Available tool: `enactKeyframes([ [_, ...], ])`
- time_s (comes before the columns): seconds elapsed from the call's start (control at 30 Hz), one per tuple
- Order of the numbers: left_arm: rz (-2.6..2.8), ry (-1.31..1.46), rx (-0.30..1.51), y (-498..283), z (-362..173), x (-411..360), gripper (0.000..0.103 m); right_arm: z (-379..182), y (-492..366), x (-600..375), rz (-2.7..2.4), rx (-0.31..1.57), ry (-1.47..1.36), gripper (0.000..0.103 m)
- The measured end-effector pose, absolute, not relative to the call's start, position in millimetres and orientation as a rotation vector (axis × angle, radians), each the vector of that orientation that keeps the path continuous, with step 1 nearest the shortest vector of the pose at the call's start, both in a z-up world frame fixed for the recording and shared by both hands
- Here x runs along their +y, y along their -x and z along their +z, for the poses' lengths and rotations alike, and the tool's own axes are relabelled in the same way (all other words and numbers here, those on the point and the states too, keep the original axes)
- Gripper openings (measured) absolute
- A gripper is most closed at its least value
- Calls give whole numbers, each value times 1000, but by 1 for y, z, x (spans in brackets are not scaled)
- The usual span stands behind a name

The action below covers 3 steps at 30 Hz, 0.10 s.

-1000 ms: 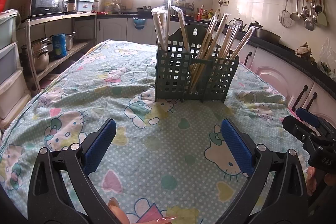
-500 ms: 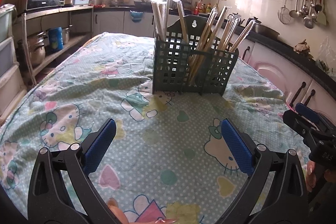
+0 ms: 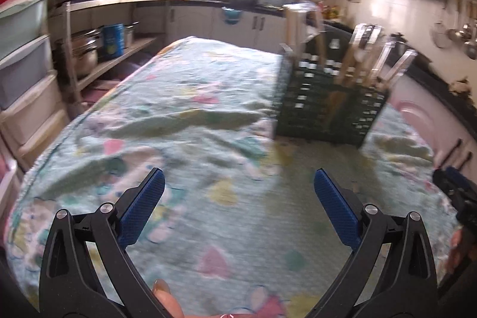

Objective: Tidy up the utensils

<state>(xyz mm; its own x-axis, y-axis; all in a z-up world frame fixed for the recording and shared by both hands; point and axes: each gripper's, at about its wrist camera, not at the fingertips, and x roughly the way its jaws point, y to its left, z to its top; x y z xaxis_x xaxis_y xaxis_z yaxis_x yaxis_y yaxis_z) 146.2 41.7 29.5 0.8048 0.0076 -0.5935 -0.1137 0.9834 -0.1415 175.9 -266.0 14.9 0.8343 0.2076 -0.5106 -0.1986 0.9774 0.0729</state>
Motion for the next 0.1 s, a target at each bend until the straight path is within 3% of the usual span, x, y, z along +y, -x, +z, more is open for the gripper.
enactKeyframes([
  [0.1,105,200,649,-153,28,63,92,14,-188,-277,164,562,-5,97],
])
